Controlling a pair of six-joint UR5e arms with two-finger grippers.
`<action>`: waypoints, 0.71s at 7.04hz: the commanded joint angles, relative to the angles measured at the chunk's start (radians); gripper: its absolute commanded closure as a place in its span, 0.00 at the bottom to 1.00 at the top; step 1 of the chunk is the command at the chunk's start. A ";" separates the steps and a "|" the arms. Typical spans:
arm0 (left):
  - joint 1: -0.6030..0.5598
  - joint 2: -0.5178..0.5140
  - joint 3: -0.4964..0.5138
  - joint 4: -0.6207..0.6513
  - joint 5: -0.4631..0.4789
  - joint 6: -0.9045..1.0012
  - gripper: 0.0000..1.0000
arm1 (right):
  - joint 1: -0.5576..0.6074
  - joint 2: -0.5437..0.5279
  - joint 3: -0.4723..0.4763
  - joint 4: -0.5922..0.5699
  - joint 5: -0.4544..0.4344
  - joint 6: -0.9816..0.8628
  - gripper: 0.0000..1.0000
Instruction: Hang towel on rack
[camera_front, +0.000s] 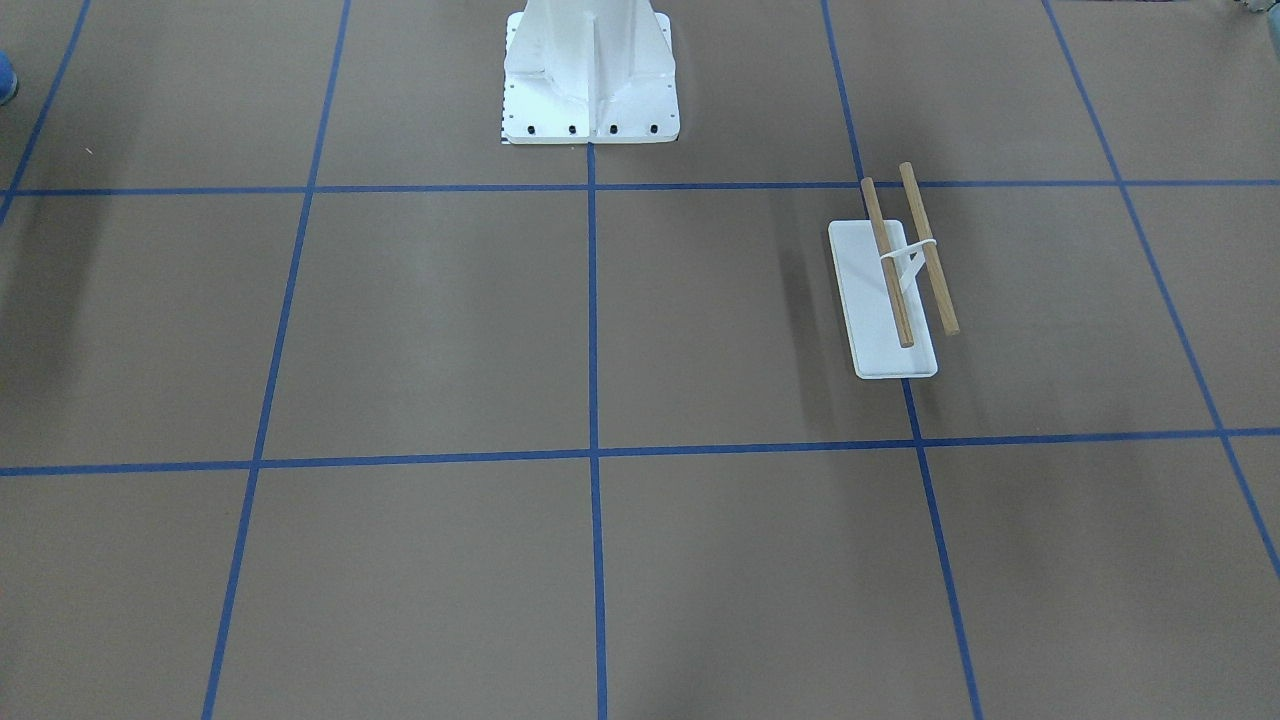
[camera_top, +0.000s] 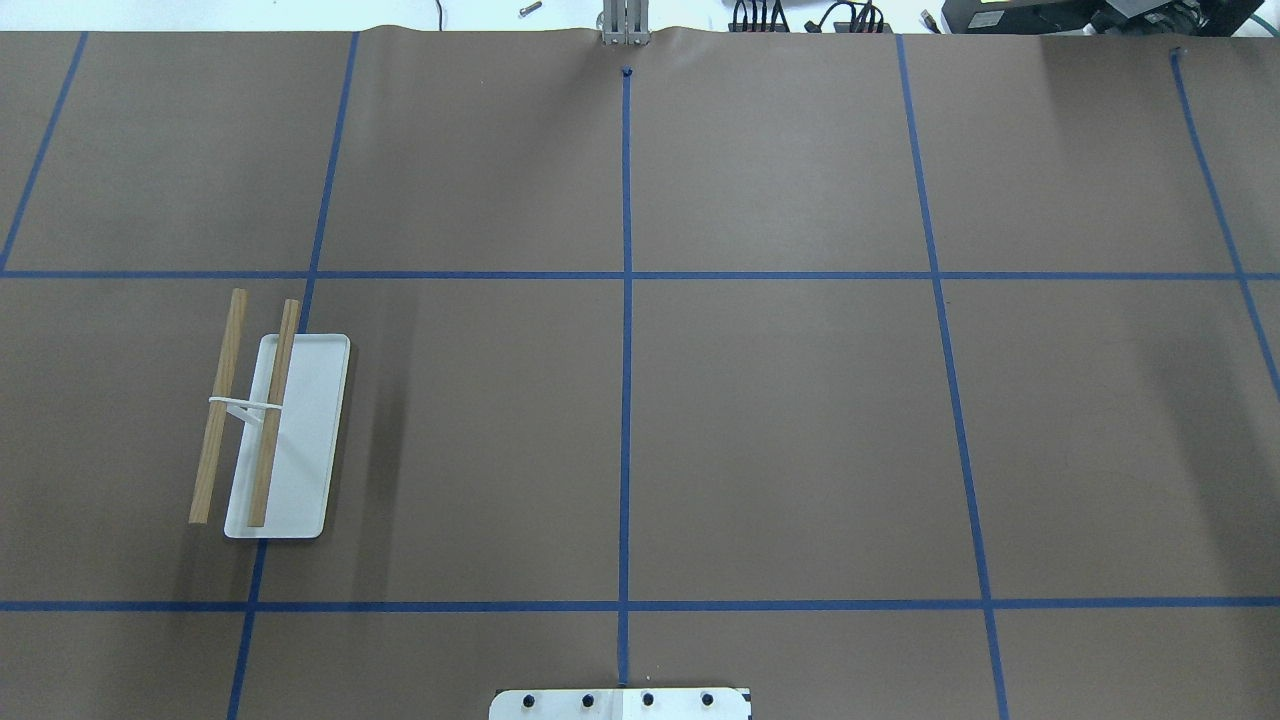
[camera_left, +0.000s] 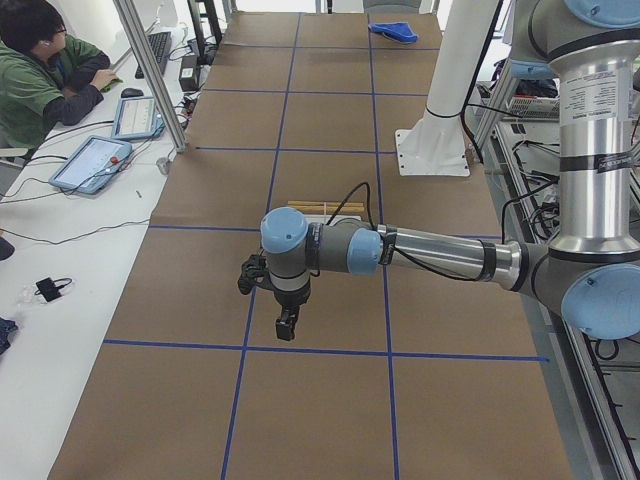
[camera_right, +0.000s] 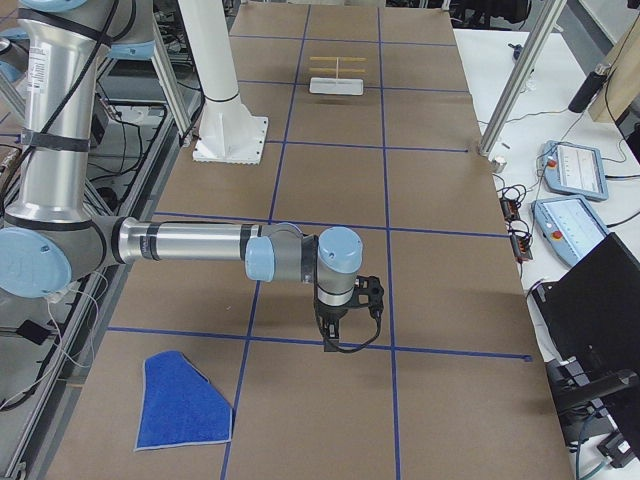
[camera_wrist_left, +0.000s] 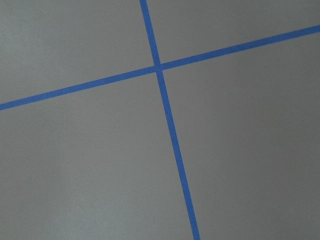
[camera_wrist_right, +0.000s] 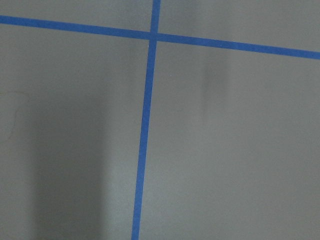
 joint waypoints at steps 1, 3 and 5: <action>0.000 -0.002 0.000 -0.009 0.000 0.003 0.01 | 0.000 0.003 0.000 0.000 0.001 -0.001 0.00; 0.000 0.000 -0.002 -0.012 0.000 0.003 0.01 | 0.000 0.003 0.011 0.000 0.004 0.001 0.00; 0.000 -0.002 -0.031 -0.012 0.009 0.003 0.01 | -0.001 0.006 0.070 0.002 -0.007 -0.001 0.00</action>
